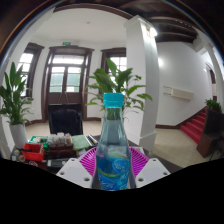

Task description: Pour water

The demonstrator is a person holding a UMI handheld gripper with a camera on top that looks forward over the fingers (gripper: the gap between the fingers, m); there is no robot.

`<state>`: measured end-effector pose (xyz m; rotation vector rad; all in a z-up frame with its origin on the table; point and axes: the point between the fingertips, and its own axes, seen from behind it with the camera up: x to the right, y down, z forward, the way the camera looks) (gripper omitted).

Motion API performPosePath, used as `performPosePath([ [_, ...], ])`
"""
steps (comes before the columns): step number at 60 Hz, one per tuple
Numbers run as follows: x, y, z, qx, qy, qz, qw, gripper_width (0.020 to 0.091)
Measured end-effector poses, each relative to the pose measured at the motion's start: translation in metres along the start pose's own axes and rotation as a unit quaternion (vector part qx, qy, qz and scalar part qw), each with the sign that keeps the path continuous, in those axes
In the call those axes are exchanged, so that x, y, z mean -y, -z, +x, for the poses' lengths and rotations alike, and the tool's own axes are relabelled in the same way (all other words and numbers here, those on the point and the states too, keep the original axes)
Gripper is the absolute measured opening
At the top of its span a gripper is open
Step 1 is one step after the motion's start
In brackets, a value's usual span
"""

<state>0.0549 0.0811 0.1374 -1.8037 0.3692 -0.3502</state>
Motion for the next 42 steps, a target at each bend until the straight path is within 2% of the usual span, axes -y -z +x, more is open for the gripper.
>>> performPosePath([
  [14, -0.074, -0.033, 0.019, -0.006, 0.000, -0.015, 1.000, 0.0432],
  [15, -0.079, -0.032, 0.022, -0.009, 0.000, -0.016, 1.000, 0.0449],
  [16, -0.072, -0.030, 0.025, -0.011, -0.006, 0.001, 1.000, 0.0443],
  [17, -0.071, -0.028, 0.025, -0.009, -0.013, 0.004, 1.000, 0.0445],
  [28, -0.074, -0.028, 0.024, 0.010, -0.036, 0.018, 0.999, 0.0455],
  [37, -0.077, -0.030, 0.023, 0.015, -0.046, 0.009, 0.999, 0.0550],
  [39, -0.083, -0.030, 0.020, 0.022, -0.055, -0.004, 0.998, 0.0596],
  [42, -0.090, -0.022, 0.019, 0.033, -0.065, -0.022, 0.997, 0.0704],
])
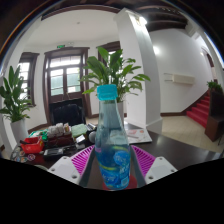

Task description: Pour water

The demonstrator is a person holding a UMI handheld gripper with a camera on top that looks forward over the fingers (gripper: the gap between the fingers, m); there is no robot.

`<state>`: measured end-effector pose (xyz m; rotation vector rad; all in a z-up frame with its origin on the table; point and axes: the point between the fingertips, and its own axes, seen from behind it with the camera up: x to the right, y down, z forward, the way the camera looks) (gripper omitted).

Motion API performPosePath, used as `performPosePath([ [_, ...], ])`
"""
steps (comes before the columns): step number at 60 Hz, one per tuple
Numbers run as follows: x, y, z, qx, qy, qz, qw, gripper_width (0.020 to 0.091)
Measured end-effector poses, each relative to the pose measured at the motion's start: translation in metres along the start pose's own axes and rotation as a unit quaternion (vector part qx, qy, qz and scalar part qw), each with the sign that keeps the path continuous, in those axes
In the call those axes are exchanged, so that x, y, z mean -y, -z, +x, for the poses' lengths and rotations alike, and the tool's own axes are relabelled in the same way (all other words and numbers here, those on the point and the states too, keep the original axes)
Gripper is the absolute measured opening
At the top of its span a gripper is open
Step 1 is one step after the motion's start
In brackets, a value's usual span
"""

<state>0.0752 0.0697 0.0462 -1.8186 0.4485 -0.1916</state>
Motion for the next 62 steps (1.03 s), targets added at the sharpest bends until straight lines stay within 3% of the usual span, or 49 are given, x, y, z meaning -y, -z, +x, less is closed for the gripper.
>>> performPosePath([
  [4, -0.005, 0.013, 0.000, 0.010, -0.008, -0.006, 1.000, 0.0758],
  [17, -0.024, 0.092, -0.009, 0.038, -0.006, -0.027, 0.999, 0.0776],
  [28, -0.012, 0.168, -0.033, 0.087, 0.022, -0.031, 0.995, 0.0773],
  [39, 0.025, 0.226, -0.084, 0.167, 0.033, -0.009, 0.985, 0.0774],
  [56, 0.068, 0.282, -0.143, 0.237, 0.063, 0.033, 0.969, 0.0777],
  [62, 0.067, 0.292, -0.145, 0.241, 0.083, 0.030, 0.966, 0.0777],
])
